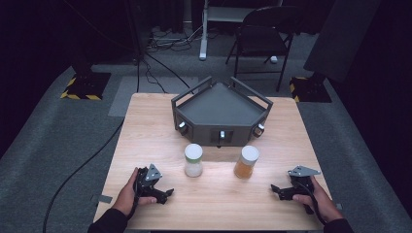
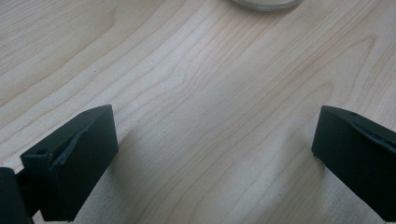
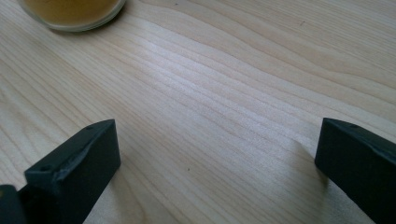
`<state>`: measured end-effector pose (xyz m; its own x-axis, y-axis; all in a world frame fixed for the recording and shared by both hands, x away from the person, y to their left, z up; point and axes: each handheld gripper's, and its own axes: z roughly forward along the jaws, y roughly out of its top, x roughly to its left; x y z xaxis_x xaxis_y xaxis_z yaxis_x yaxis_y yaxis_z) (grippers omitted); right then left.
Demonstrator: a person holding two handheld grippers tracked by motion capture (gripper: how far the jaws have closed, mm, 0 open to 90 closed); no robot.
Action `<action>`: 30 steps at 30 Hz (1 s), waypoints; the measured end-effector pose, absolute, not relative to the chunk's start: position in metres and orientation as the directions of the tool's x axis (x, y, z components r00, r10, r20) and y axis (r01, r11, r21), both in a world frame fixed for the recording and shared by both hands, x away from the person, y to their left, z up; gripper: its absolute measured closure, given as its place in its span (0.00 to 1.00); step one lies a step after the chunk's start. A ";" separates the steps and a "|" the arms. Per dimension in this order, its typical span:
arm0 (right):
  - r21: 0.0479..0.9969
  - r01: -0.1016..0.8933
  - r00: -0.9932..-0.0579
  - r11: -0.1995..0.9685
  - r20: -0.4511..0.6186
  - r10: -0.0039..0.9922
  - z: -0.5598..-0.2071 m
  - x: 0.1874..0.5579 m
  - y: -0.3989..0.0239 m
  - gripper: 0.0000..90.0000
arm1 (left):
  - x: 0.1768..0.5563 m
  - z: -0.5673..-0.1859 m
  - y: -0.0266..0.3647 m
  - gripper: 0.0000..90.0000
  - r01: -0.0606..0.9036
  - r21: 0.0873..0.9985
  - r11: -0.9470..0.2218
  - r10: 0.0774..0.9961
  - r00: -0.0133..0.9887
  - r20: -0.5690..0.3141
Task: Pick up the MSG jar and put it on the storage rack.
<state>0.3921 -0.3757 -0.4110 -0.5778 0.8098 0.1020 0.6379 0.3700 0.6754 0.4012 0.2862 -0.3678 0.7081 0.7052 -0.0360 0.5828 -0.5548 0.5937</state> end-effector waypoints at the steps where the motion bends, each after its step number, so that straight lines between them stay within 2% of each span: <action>1: 0.675 0.638 -0.578 0.370 0.102 0.810 -0.411 0.392 -0.376 0.00 | 0.401 -0.368 0.286 0.00 0.584 0.594 -0.554 0.705 0.708 -0.038; 10: 0.676 0.637 -0.579 0.371 0.102 0.809 -0.411 0.392 -0.376 0.00 | 0.401 -0.364 0.283 0.02 0.573 0.594 -0.565 0.703 0.711 -0.018; 30: 0.676 0.637 -0.579 0.371 0.102 0.809 -0.411 0.392 -0.376 0.00 | 0.382 -0.355 0.276 0.02 0.531 0.706 -0.469 0.734 0.679 -0.024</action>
